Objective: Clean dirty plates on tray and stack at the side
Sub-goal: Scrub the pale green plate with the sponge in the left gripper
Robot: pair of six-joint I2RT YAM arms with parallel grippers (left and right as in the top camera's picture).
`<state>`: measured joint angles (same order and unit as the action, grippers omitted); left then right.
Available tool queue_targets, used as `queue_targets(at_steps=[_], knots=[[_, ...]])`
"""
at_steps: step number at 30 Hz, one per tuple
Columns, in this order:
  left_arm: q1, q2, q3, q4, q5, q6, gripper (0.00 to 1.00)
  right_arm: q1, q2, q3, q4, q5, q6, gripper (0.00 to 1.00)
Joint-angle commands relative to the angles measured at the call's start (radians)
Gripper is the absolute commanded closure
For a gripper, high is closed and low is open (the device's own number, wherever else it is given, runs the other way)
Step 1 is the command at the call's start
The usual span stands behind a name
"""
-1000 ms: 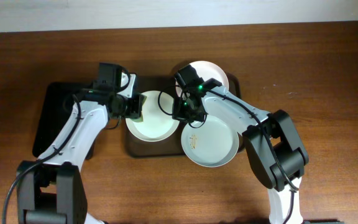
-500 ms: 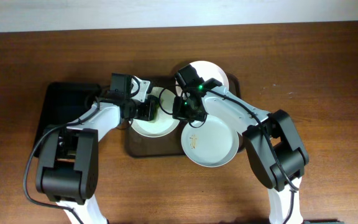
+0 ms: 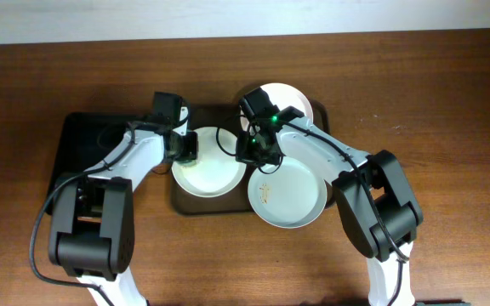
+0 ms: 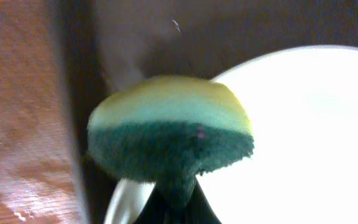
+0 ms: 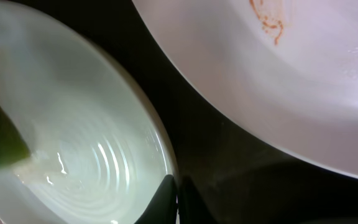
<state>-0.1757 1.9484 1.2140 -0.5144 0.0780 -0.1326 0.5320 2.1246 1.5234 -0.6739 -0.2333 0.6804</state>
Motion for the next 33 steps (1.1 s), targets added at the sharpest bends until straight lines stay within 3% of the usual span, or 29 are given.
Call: queue_targets(at_steps=[1,4,7,9,10,12,15,17,21,23,25,33], knots=[[-0.012,0.043,0.022,-0.105,0.309,-0.01,1.0,0.006,0.01,0.006,0.001,0.009,0.005,0.96],[-0.043,0.043,0.022,-0.082,0.297,-0.021,0.99,0.006,0.01,0.006,0.001,0.009,0.005,0.96],[-0.067,0.043,0.022,0.047,0.092,-0.066,0.99,0.006,0.01,0.006,0.0,0.008,0.005,0.96],[-0.066,0.043,0.022,0.086,-0.193,-0.087,0.99,0.006,0.01,0.006,-0.002,0.008,0.005,0.96],[-0.066,0.043,0.022,0.076,-0.257,-0.112,0.99,0.006,0.01,0.006,-0.002,0.008,0.005,0.96],[-0.067,0.043,0.038,-0.012,-0.257,-0.114,0.99,0.006,0.01,0.006,-0.002,0.005,0.005,0.96],[-0.072,0.043,0.119,-0.327,-0.018,-0.095,0.99,0.006,0.01,0.006,-0.002,0.005,0.005,0.96],[-0.073,0.043,0.116,-0.303,0.175,-0.074,1.0,0.006,0.01,0.006,-0.001,0.001,0.005,0.96],[-0.073,0.054,0.116,-0.095,0.225,-0.076,1.0,0.006,0.01,0.006,-0.002,0.002,0.005,0.96],[-0.072,0.083,0.116,0.006,0.167,-0.076,0.99,0.006,0.01,0.006,-0.002,0.002,0.005,0.96],[-0.072,0.099,0.116,-0.004,-0.009,-0.076,0.99,0.006,0.01,0.006,-0.002,0.002,-0.003,0.96],[-0.073,0.099,0.187,-0.346,-0.325,-0.076,0.99,0.006,0.01,0.006,-0.002,-0.002,-0.003,0.96]])
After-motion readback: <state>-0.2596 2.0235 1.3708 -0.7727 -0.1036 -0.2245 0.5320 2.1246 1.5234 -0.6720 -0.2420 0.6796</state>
